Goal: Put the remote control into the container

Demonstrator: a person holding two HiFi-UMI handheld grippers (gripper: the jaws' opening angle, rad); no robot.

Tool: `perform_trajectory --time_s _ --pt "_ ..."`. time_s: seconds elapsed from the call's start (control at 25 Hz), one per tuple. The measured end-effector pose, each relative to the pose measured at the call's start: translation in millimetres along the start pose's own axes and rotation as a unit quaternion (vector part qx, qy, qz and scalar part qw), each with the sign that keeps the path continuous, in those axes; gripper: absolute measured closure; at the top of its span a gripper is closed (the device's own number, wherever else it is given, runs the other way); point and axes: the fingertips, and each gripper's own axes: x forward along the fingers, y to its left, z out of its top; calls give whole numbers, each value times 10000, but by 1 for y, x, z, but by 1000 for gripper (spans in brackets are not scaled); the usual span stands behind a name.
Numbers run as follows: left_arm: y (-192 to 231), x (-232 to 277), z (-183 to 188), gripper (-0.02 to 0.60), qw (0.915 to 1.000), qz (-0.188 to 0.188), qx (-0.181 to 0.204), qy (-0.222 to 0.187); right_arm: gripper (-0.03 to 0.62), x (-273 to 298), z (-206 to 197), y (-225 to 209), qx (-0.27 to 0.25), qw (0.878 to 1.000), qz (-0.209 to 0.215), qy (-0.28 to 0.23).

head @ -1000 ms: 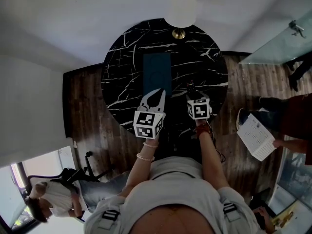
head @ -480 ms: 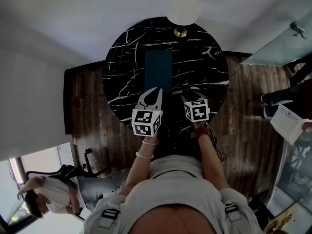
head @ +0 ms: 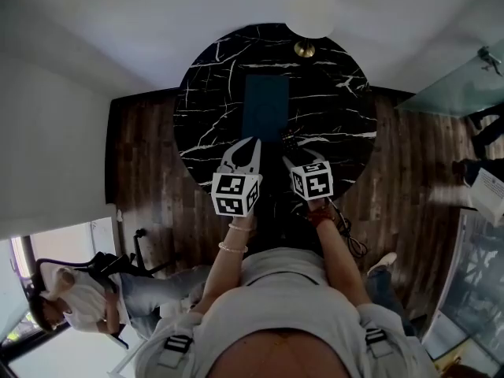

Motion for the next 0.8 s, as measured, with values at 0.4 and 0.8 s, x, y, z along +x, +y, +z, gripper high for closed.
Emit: perform_trajectory --time_s 0.4,0.8 --pt "21 -23 -2 574 9993 267 -231 -126 373 15 -9 53 -339 9976 532 276" --pt "41 -36 -5 574 9980 447 -398 -203 373 40 -36 75 -471 9926 739 845"
